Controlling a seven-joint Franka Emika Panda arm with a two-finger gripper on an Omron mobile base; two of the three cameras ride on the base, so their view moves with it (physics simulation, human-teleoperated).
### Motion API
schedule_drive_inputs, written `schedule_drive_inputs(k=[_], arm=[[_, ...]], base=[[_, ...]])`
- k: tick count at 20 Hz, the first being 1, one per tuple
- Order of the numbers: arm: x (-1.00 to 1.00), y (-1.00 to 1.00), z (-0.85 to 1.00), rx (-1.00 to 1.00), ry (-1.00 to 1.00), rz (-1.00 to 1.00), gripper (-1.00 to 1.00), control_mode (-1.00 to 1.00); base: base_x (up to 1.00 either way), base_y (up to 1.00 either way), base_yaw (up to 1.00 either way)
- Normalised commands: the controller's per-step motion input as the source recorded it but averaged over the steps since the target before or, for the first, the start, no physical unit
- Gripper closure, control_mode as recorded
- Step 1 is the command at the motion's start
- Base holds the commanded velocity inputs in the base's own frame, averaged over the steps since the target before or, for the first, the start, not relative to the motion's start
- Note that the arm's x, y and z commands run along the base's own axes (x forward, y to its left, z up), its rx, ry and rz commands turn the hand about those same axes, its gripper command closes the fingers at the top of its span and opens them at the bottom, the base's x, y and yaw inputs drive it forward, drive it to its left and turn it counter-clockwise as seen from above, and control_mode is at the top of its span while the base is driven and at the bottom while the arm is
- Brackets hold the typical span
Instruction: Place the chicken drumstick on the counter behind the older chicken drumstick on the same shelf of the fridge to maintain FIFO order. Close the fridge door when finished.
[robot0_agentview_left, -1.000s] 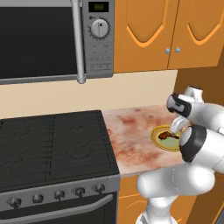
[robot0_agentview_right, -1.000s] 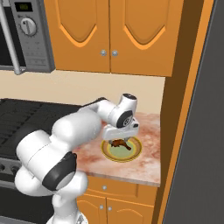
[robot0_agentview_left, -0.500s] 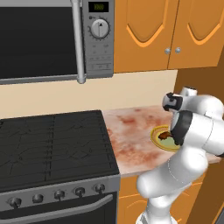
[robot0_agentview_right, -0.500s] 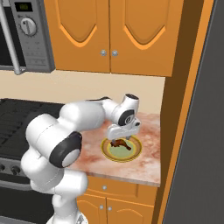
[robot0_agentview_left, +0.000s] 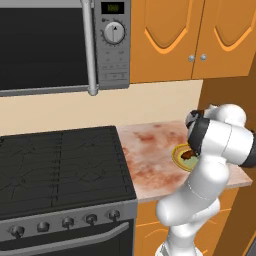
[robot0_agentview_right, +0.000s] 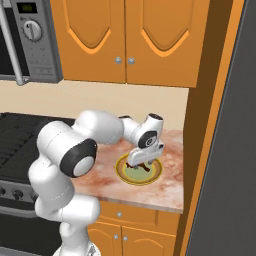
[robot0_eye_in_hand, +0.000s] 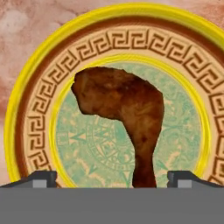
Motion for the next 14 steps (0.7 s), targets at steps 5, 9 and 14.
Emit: schedule_drive_inputs(k=[5,9,14], arm=[[0.31,0.0,-0.28,0.0,0.0,0.02,-1.0,-1.0],[0.34,0.0,-0.24,-0.01,0.0,0.0,-1.0,-1.0],[0.32,0.0,-0.11,0.0,0.0,0.0,-1.0,-1.0]], base=[[0.0,0.0,0.0],[0.0,0.0,0.0],[0.0,0.0,0.0]])
